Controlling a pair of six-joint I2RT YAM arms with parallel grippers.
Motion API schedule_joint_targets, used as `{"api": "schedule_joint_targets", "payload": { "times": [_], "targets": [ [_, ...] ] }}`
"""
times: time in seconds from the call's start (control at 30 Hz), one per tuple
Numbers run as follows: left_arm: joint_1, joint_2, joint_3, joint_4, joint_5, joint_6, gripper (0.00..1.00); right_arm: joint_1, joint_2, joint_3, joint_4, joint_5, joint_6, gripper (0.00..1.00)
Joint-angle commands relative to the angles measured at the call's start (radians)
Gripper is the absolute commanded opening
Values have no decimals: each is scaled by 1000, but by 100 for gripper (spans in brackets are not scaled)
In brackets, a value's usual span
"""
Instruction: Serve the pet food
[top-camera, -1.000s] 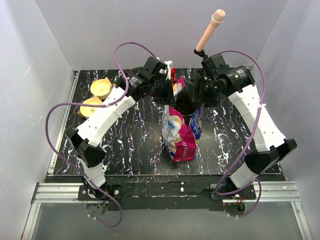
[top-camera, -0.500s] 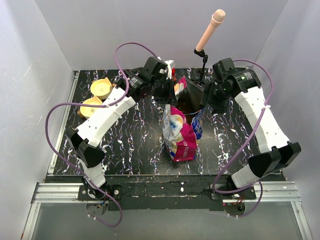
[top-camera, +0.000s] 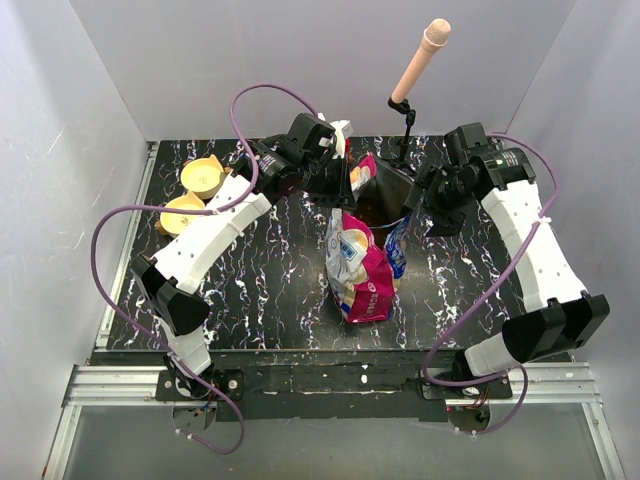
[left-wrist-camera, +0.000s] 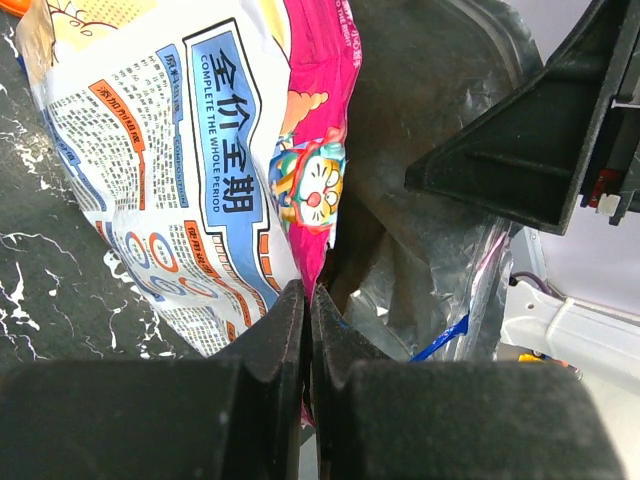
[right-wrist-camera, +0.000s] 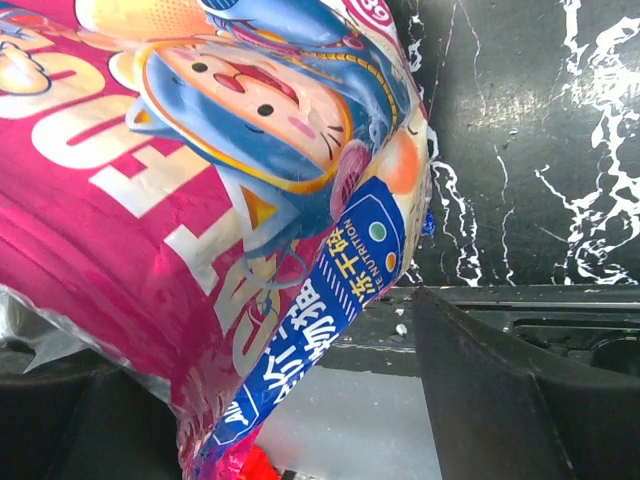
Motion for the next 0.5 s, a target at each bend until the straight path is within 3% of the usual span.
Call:
{"api": "schedule_joint_targets", "payload": {
  "times": [0.0,0.13,0.23,0.4,0.47],
  "targets": [
    [-7,-101,53,167,107,-1,0,-14,-32,-13,22,-65,1,80],
    [-5,-97,54,167,116,-1,0,-14,-30,15,6,-22,-29,74],
    [-5,-90,60,166,121,-2,0,-12,-18,52,-24,21,-50,39],
    [-5,-83,60,166,131,-4,0,-8,-16,96,-67,99,-104,5],
    [-7,-81,57,169,133,-4,0,-8,-15,131,-75,116,-151,1]
  ]
}}
